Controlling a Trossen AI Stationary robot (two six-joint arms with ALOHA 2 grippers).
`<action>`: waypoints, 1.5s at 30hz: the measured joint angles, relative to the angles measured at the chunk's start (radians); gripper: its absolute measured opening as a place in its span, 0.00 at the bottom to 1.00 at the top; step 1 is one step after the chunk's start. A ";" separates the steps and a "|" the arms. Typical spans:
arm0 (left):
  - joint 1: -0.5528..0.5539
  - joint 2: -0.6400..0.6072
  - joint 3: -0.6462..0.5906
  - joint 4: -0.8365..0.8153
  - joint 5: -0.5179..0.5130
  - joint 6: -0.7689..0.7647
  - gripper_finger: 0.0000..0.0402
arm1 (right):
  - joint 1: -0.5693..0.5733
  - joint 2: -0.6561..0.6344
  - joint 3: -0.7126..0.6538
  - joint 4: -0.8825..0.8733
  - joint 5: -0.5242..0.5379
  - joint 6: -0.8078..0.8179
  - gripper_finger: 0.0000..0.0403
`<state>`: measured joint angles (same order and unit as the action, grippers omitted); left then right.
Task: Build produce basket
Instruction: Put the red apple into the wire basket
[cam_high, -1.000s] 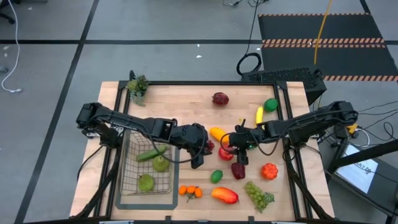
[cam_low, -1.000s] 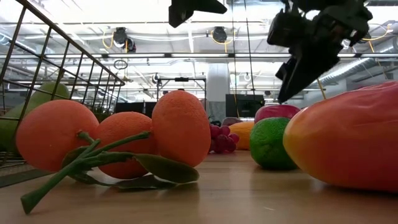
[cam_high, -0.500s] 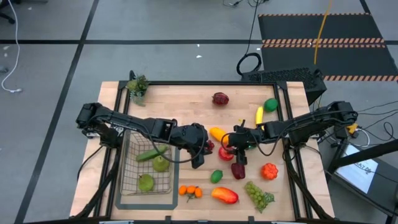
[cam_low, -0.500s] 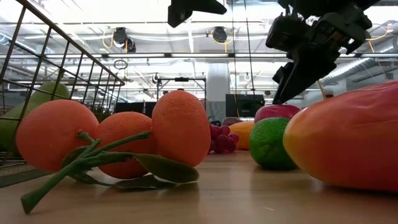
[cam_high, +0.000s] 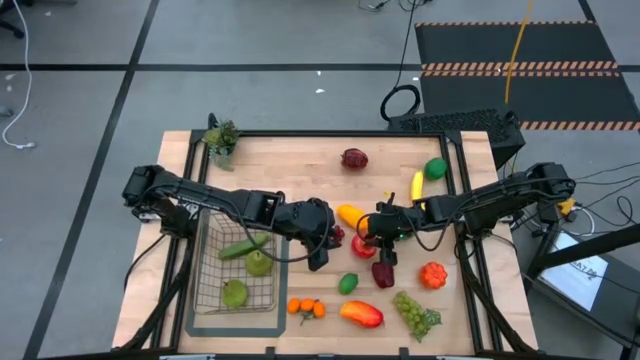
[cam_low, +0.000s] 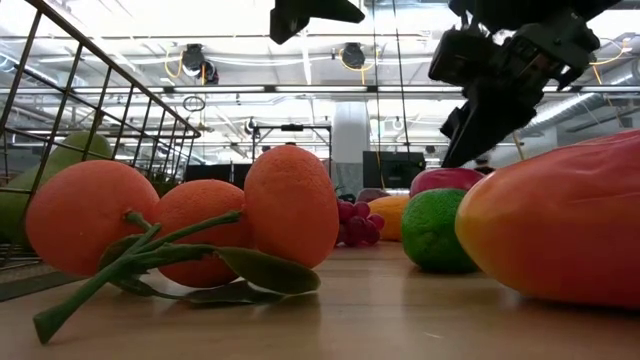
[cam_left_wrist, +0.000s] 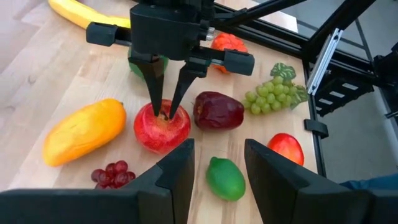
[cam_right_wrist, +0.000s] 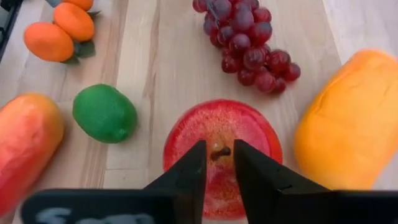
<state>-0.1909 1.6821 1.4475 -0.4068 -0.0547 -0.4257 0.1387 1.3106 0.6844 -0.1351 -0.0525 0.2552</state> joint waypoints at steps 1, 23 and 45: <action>0.000 0.000 0.000 0.000 0.000 0.001 0.35 | 0.000 -0.001 -0.006 0.007 0.000 0.012 0.16; 0.007 -0.192 -0.002 -0.092 -0.025 0.065 0.35 | 0.054 -0.078 0.060 0.229 0.115 0.414 0.01; -0.071 -0.320 0.000 -0.110 -0.138 -0.112 0.88 | 0.060 -0.140 0.424 -0.043 0.020 0.388 0.00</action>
<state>-0.2616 1.3621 1.4475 -0.5171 -0.1929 -0.5377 0.1986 1.1702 1.1080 -0.1777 -0.0329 0.6432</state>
